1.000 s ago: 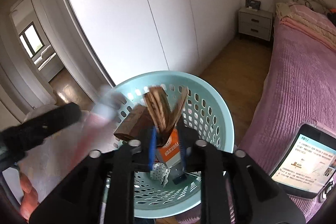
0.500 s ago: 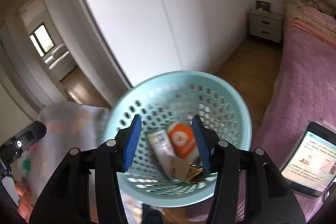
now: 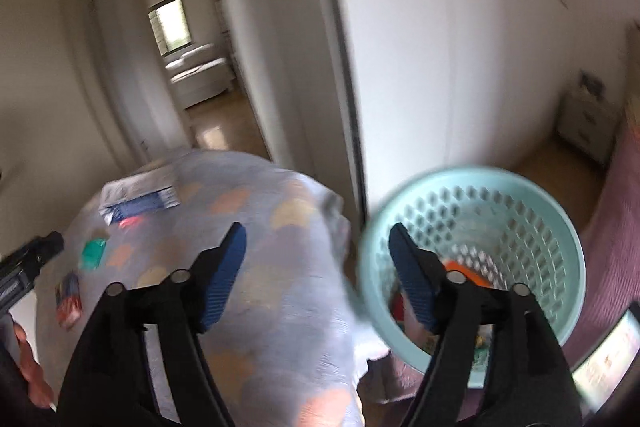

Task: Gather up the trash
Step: 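Grasp the white milk carton with the right tool while the left tool grasps the red-blue card box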

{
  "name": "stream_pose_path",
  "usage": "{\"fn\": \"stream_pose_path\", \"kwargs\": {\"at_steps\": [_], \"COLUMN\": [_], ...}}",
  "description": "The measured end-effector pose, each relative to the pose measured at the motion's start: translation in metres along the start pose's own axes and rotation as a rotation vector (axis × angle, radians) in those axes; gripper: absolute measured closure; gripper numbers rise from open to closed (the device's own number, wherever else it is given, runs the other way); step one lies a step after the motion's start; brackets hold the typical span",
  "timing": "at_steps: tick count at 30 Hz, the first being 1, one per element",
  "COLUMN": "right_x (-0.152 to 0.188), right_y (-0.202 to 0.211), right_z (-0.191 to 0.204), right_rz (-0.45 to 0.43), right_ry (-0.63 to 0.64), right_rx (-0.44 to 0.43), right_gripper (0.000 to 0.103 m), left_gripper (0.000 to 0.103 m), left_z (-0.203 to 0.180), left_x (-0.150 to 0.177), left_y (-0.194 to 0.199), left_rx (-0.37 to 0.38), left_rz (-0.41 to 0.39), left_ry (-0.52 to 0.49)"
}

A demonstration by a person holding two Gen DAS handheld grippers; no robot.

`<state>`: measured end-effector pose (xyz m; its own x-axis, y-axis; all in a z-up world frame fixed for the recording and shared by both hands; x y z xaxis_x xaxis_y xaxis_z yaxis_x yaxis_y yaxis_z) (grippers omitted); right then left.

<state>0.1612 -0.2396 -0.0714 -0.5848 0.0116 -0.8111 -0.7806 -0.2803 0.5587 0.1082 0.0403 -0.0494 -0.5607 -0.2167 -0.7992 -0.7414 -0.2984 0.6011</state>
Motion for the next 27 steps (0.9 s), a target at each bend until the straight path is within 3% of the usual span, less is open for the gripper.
{"fn": "stream_pose_path", "kwargs": {"at_steps": [1,6,12,18,22,24,27], "right_x": [-0.002,-0.012,-0.015,-0.031,-0.035,-0.034,-0.030], "right_y": [-0.002,-0.023,-0.061,-0.092,-0.119,-0.135,-0.158], "right_z": [0.011,0.061,0.117,0.171,0.195,0.204,0.212], "right_rz": [-0.002,0.018,0.111,0.180,0.248,0.277,0.327], "right_ry": [0.028,0.099,0.102,0.061,-0.073,-0.146,-0.275], "right_rx": [-0.008,-0.108,-0.255,-0.334,-0.321,-0.309,-0.293], "right_gripper": [0.031,0.024,0.022,0.022,0.021,0.021,0.021], "left_gripper": [0.026,0.025,0.025,0.025,0.026,0.032,0.034], "left_z": [0.018,0.083,0.113,0.108,0.106,0.100,0.092], "left_x": [0.005,0.026,0.051,0.063,0.072,0.070,0.065], "left_y": [-0.002,-0.014,-0.027,-0.045,-0.060,-0.059,-0.061], "left_rx": [-0.033,-0.037,-0.022,0.026,-0.011,-0.014,-0.007], "left_rz": [0.012,0.073,0.142,0.174,0.214,0.193,0.189], "left_ry": [0.050,0.234,0.321,0.283,0.262,0.216,0.146]}}
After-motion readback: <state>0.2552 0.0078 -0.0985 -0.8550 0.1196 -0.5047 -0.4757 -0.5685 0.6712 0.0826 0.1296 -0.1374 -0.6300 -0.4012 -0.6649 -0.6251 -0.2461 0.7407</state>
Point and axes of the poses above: each gripper's, at about its wrist camera, not at the fingertips, and y roughly against the way its jaws point, z to its left, x to its underside, the point moved 2 cm from there along -y, roughly the way its jaws point, and after that the axes turned 1 degree about -x, right-handed, at the moved point
